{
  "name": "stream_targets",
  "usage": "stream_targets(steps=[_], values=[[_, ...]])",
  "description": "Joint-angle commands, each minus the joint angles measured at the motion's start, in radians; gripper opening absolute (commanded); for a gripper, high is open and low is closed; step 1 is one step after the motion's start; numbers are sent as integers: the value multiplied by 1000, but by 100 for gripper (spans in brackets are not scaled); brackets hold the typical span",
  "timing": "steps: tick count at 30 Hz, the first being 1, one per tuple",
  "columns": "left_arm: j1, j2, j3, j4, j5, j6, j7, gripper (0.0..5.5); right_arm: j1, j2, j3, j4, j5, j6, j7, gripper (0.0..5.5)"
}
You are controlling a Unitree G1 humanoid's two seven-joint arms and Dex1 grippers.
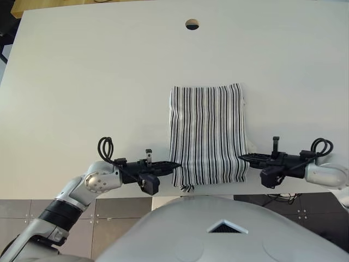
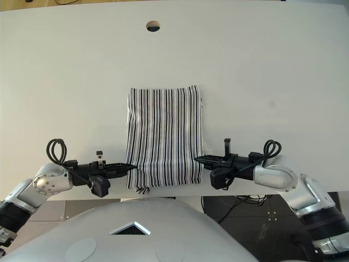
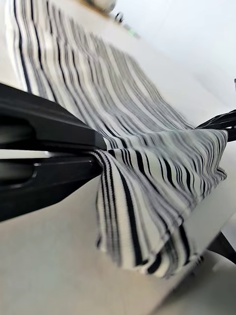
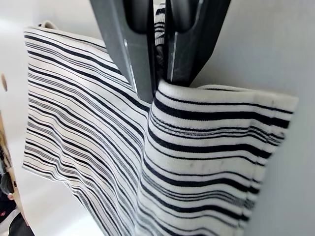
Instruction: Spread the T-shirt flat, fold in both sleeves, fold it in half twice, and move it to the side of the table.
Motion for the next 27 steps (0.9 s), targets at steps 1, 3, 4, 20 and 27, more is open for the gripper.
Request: stream_targets(steps=[1,3,4,20,27], values=[[-104,-90,82,16,-57,107,42,12,-100,80,-27,26,58,77,-9,10],[-176,-164,128,57,-47,175,97,12,-154,135,-36,60,89,127,-22,10],[-210,-195,146,85,-37,204,120,12,-182,164,-38,81,95,147,-28,10],[-458,-415,133,439,143,298,240,12,-475,471,-33,420,-58,298,-242,10],[-481,-465,167,480,112,307,260,116,-491,498,-29,457,-88,248,-267,135]])
